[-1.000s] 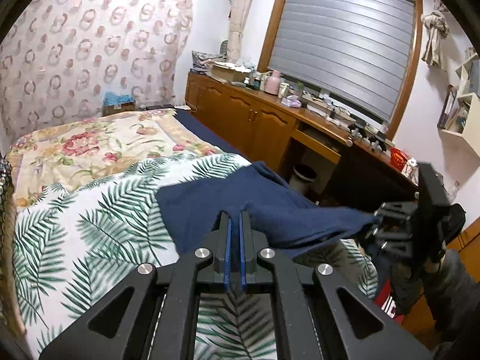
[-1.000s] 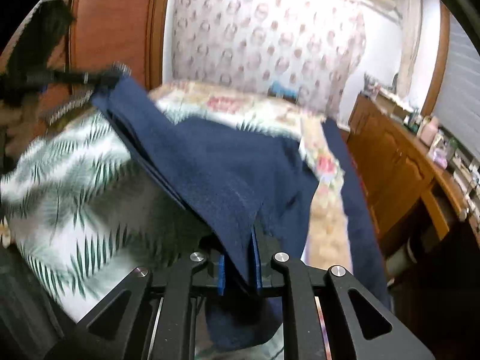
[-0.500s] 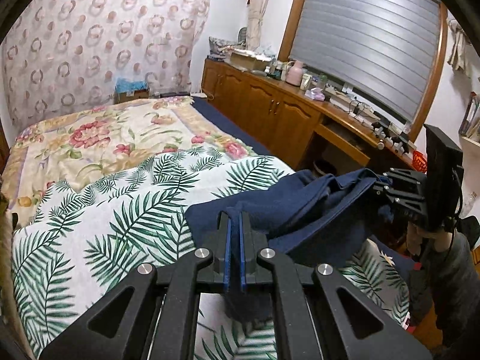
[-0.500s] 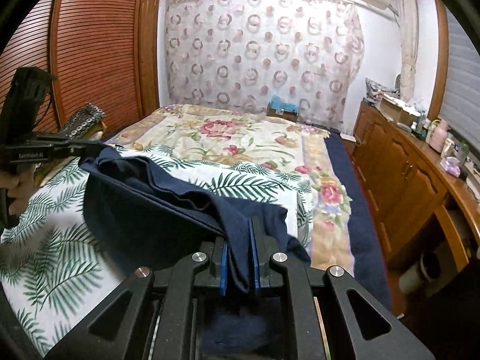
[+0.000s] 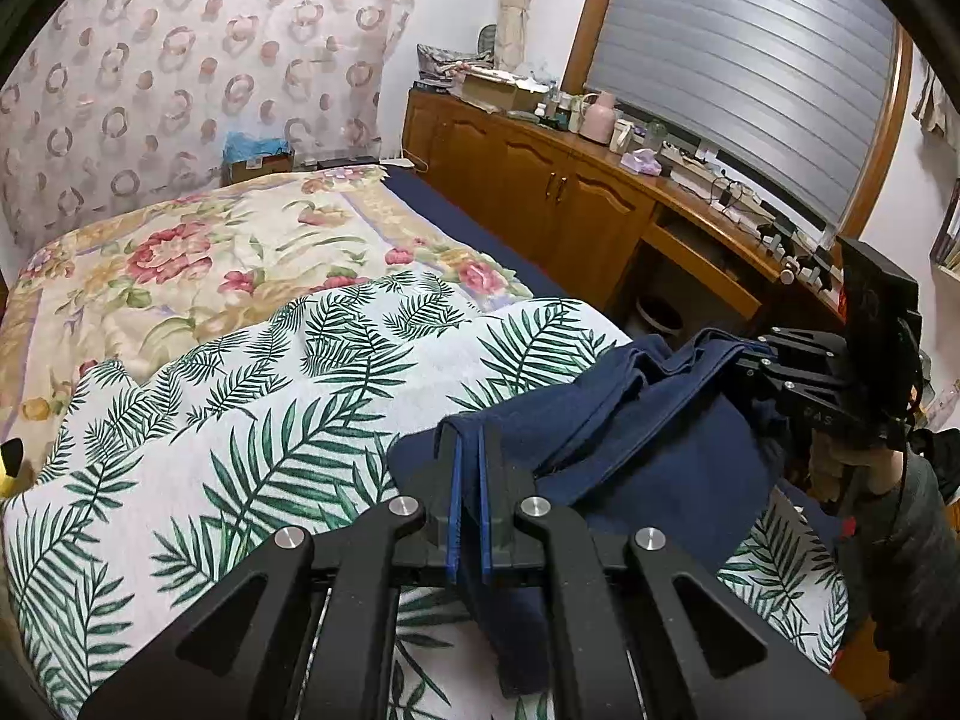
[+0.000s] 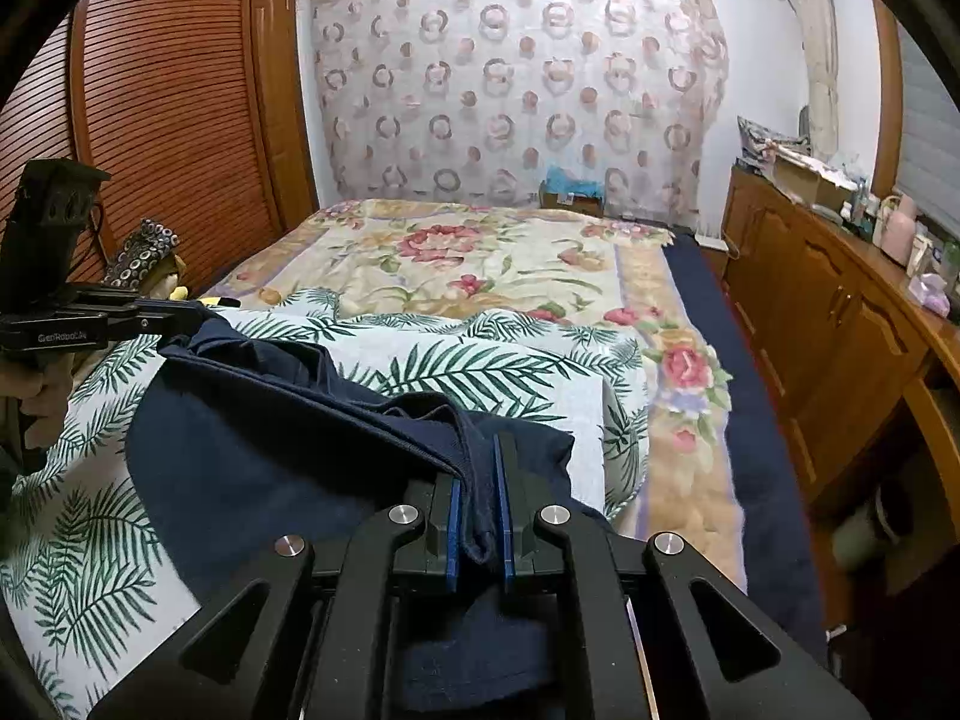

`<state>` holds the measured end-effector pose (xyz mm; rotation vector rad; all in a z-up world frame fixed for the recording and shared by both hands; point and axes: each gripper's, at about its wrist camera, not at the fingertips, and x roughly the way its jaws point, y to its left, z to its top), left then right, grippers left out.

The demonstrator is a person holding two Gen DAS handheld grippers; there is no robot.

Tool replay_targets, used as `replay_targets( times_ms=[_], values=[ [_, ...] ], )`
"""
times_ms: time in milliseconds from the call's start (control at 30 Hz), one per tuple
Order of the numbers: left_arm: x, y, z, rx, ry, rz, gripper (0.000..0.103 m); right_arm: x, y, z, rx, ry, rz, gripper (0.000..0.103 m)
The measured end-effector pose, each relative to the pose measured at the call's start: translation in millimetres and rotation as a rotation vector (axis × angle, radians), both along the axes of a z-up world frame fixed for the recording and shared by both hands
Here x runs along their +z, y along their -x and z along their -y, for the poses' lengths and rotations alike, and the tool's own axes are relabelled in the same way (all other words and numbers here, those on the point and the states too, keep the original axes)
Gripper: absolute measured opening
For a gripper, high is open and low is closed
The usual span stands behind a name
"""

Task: Fold small clothes
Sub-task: 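Lift the folded navy T-shirt off the bed with both tools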

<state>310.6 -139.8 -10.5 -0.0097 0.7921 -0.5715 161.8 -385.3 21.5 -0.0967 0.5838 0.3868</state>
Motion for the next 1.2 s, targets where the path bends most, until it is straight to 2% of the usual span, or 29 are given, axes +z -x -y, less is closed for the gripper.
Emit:
replay_targets(
  times_ms=[233, 433, 467, 567, 633, 667, 700, 733, 800, 867, 1000, 1133, 1200],
  values=[
    [-11, -7, 1, -0.004, -0.012, -0.025, 0.005, -4, -3, -4, 0.001, -0.004, -0.033, 0.009],
    [-12, -7, -3, -0.007, 0.024, -0.025, 0.005, 6, -13, -9, 0.019, 0.020, -0.019, 0.008],
    [-11, -7, -4, -0.011, 0.030, -0.021, 0.007, 6, -16, -8, 0.018, 0.008, -0.025, 0.008],
    [-9, -4, -8, 0.017, 0.023, 0.001, 0.027, 3, -24, -6, 0.001, 0.009, -0.034, 0.008],
    [-7, -2, -10, 0.013, 0.027, 0.016, 0.031, 4, -28, -7, -0.003, 0.018, -0.031, 0.008],
    [-6, -1, -11, 0.007, 0.031, 0.015, 0.041, 5, -30, -8, -0.008, 0.028, -0.027, 0.008],
    [-5, 0, -12, 0.006, 0.034, 0.015, 0.048, 5, -32, -9, -0.012, 0.038, -0.025, 0.011],
    [-5, 1, -13, 0.005, 0.036, 0.017, 0.050, 5, -33, -10, -0.013, 0.042, -0.024, 0.013],
    [-6, 2, -14, -0.001, 0.034, 0.017, 0.055, 9, -37, -10, -0.030, 0.043, -0.023, 0.030],
    [-10, 1, -12, 0.005, 0.012, 0.014, 0.055, 14, -41, -8, -0.056, 0.055, -0.016, 0.040],
    [-22, -5, -8, 0.009, -0.032, -0.016, 0.055, 25, -45, -3, -0.142, 0.081, 0.003, 0.042],
    [-30, -12, -4, 0.011, -0.061, -0.035, 0.055, 29, -28, -3, -0.161, 0.056, 0.004, 0.046],
    [-34, -17, -3, 0.011, -0.066, -0.047, 0.055, 26, -15, -3, -0.155, 0.043, -0.002, 0.055]
  ],
)
